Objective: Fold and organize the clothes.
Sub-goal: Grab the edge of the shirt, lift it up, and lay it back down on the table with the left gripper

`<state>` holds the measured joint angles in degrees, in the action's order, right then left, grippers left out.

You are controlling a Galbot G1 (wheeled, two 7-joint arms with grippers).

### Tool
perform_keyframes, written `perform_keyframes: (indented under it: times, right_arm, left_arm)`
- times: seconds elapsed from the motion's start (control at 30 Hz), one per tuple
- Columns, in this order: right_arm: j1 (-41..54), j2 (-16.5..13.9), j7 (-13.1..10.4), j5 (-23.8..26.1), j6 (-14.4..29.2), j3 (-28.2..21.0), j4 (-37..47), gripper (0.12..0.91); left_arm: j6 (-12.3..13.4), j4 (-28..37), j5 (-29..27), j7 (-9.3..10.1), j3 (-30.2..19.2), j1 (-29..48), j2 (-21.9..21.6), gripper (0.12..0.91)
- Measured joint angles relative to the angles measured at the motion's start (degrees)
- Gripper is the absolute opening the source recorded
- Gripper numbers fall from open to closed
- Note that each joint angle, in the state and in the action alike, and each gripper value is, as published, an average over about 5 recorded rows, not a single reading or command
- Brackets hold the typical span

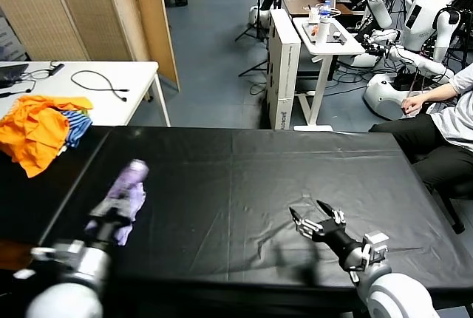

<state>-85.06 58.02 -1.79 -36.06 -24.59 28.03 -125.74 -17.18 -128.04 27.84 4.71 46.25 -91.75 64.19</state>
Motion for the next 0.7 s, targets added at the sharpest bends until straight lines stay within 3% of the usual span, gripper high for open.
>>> perform_keyframes:
  times: [0.23, 0.4, 0.47, 0.7]
  right_arm:
    - [-2.27, -0.10, -0.09, 0.59, -0.19, 1.61, -1.38, 0.907]
    - [-1.62, 0.36, 0.29, 0.15, -0.80, 0.74, -1.57, 0.907]
    - [-1.02, 0.36, 0.39, -1.13, -1.56, -0.09, -1.64, 0.907]
    - [1.89, -1.27, -2.68, -10.03, -4.97, -3.61, -1.54, 0.907]
  left_arm:
    - [-0.76, 0.67, -5.24, 0.74, -20.18, 1.38, 9.46, 0.176]
    - [-2.09, 2.25, -5.77, 0.59, -27.66, 2.70, 12.37, 0.198]
    - [-2.34, 2.95, -5.76, 0.24, -28.55, 3.43, 12.86, 0.276]
    - [-1.22, 2.23, -5.43, -3.44, -28.03, 3.91, 10.97, 0.735]
